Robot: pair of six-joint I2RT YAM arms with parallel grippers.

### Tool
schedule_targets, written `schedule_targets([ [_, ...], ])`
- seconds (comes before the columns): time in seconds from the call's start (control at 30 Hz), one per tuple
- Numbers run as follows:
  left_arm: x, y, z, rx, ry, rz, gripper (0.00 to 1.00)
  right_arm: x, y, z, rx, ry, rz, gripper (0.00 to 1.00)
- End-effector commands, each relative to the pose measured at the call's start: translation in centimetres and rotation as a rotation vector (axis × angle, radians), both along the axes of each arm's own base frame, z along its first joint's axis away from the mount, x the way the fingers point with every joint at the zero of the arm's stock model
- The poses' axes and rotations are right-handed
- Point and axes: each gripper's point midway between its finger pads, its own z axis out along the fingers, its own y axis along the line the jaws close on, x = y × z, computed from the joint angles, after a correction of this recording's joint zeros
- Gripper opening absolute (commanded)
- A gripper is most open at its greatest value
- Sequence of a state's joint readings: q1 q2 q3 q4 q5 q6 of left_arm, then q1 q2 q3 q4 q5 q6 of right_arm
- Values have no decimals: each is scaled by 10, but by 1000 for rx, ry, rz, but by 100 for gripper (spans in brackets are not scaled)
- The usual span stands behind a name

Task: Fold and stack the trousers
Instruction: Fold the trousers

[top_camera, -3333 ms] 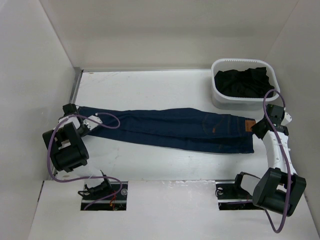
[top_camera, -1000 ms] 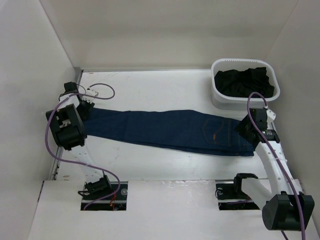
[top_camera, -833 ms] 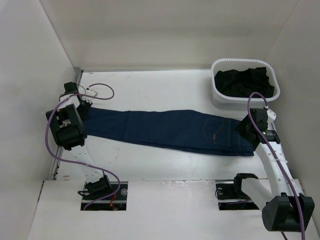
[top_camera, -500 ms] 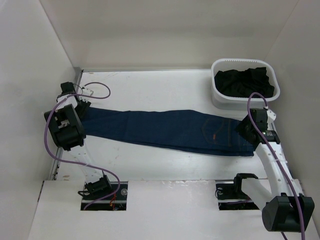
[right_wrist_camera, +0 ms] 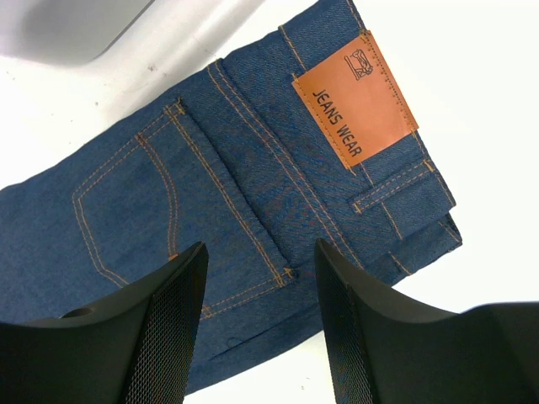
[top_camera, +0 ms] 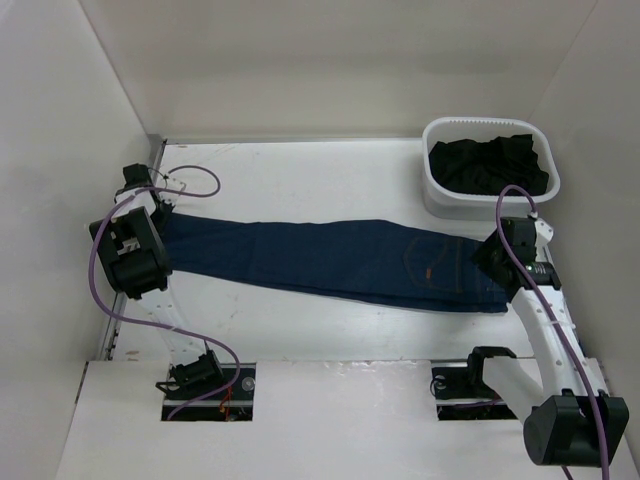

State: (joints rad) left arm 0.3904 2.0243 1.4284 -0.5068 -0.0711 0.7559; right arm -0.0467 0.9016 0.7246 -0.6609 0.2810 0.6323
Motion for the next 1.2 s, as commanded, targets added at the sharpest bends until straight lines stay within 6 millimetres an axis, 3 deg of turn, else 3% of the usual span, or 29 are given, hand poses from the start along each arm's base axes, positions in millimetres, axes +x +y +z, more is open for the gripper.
schedule_targets([
  [0.0, 15, 12, 22, 30, -79, 39, 4, 10, -4, 13, -13, -66, -13, 58],
  [0.1, 22, 12, 45, 52, -148, 36, 0, 10, -4, 12, -13, -65, -13, 58],
  [0.33, 52, 12, 101, 125, -378, 8, 0, 8, -12, 14, -15, -77, -35, 59],
  [0.43, 63, 9, 114, 147, -428, -8, 0, 7, -15, 15, -18, -81, -40, 59],
  [0.6, 70, 7, 99, 148, -391, -27, 0, 1, -16, 8, -12, -63, -55, 59],
  [0.73, 73, 7, 76, 154, -335, -51, 8, -17, -21, -9, 2, 54, -108, 69],
  [0.83, 71, 11, 64, 175, -295, -42, 22, -39, -14, -24, 71, 153, -171, 75],
  [0.9, 68, 14, 59, 189, -275, -31, 31, -52, -3, -30, 130, 164, -218, 84],
  [0.97, 61, 19, 55, 189, -257, -15, 40, -60, 9, -38, 206, 142, -289, 85],
  [1.17, 38, 32, 50, 165, -203, 29, 50, -71, 14, -71, 363, 134, -594, 85],
])
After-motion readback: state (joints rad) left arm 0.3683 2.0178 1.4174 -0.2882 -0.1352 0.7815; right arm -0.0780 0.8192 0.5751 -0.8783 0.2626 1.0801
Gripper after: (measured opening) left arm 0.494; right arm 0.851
